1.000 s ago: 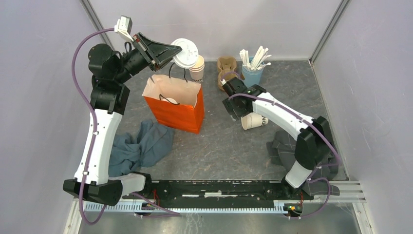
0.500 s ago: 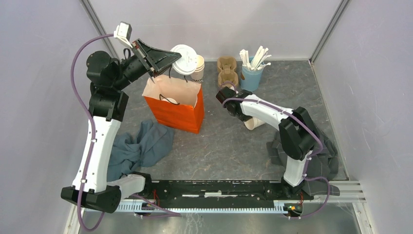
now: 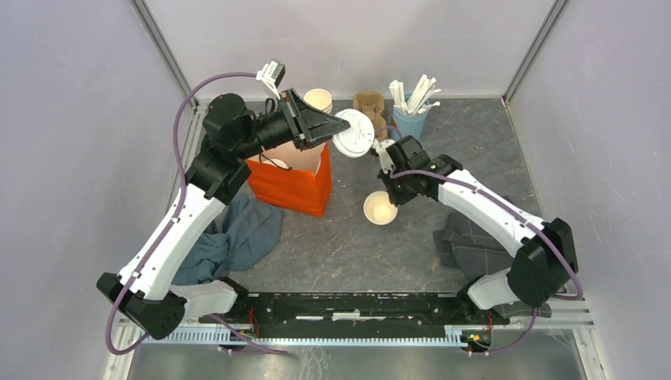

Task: Pack the takeout coffee
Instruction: Adjust the coffee cup at the center of the board.

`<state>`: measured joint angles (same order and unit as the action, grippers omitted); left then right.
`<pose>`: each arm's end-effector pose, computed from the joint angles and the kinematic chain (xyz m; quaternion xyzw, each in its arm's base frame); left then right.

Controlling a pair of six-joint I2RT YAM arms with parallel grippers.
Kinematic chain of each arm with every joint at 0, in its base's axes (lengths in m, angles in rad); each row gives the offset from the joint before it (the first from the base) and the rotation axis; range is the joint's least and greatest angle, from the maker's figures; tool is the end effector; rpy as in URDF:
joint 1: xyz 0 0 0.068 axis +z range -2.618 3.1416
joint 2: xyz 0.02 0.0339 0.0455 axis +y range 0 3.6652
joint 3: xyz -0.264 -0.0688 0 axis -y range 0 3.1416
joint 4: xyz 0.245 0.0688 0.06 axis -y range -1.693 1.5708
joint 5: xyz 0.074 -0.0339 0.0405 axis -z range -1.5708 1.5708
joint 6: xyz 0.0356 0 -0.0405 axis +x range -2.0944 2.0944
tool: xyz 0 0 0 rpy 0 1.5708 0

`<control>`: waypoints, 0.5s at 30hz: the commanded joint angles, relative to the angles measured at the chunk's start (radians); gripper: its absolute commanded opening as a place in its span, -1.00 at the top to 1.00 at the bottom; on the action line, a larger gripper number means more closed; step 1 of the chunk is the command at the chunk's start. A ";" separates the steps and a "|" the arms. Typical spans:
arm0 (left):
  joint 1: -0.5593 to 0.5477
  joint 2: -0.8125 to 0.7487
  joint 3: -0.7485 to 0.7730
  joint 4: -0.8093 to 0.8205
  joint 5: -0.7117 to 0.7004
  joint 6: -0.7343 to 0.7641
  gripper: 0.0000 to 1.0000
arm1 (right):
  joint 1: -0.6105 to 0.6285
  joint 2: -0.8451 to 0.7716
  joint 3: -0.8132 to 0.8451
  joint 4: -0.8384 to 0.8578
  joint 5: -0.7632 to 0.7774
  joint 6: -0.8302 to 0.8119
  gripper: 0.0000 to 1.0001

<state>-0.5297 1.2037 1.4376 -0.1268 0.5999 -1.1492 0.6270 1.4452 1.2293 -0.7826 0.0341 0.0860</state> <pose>0.2077 -0.1449 0.4861 0.0148 0.6750 -0.6608 0.3277 0.2424 0.1741 0.2894 -0.2517 0.9256 0.0832 0.2702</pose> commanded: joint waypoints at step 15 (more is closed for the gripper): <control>-0.021 -0.007 -0.050 -0.012 -0.030 0.046 0.51 | -0.056 -0.065 0.144 -0.095 -0.144 0.023 -0.33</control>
<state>-0.5468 1.2045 1.3746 -0.1349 0.5766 -1.1492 0.5831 1.4590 1.1942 -0.8082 -0.1223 0.1379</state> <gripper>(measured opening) 0.251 0.599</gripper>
